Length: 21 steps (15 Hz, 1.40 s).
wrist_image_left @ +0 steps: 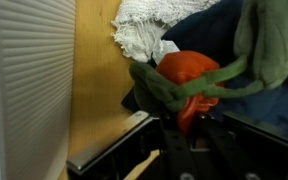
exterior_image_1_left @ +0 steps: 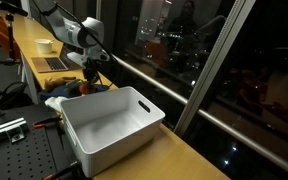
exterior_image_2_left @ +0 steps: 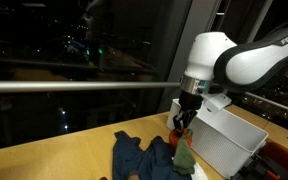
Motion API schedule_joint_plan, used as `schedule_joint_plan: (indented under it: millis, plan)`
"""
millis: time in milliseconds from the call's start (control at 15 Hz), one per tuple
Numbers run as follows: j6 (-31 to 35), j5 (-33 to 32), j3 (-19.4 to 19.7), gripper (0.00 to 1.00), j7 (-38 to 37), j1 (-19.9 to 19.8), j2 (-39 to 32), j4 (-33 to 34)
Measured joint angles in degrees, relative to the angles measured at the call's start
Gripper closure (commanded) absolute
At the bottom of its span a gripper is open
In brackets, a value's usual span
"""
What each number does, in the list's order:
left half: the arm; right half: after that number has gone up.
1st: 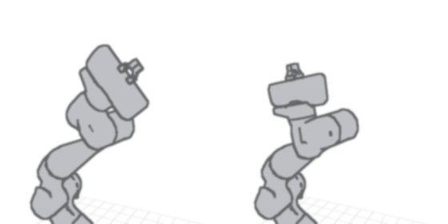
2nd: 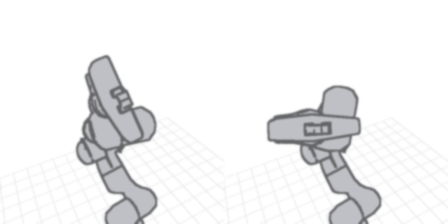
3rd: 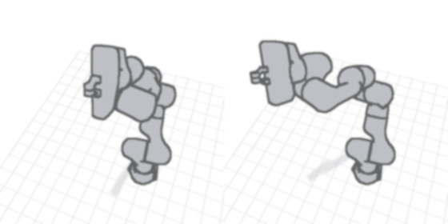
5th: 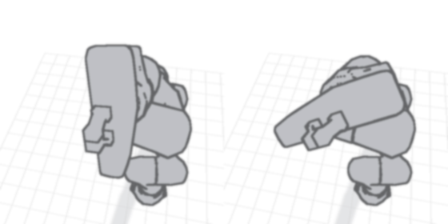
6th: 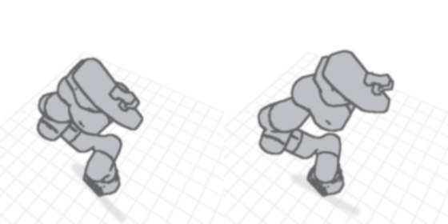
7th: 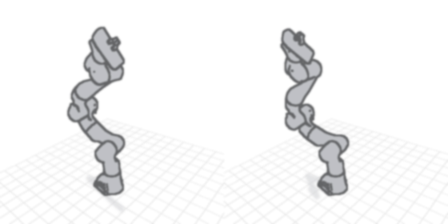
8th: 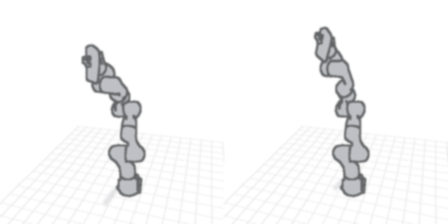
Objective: Remove the items from the white basket, put them on the table and then put them back in the white basket
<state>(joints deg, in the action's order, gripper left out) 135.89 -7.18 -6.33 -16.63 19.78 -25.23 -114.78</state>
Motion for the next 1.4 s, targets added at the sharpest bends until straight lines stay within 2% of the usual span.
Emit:
schedule_joint_plan:
  millis: [333,600,667,733,933,1067,1267,1400]
  plan:
    - [-2.8,-2.9,1.0,0.97,-2.0,-1.7,15.2,-4.2]
    - [-4.4,-3.6,1.8,0.97,-2.4,-7.5,26.1,-6.8]
    - [-4.7,-3.6,2.1,0.63,-2.3,-9.4,28.5,-7.4]
    - [-5.1,-3.5,2.7,0.62,-1.8,-11.3,30.7,-7.9]
    - [-6.7,-2.9,5.2,0.41,1.7,-16.6,35.6,-9.0]
    - [-6.7,-2.5,6.0,0.27,3.5,-18.7,36.9,-9.4]
    - [-6.7,-2.2,5.8,0.05,3.7,-19.3,37.1,-9.7]
    - [-6.7,-1.9,5.0,0.0,3.7,-19.0,37.1,-9.9]
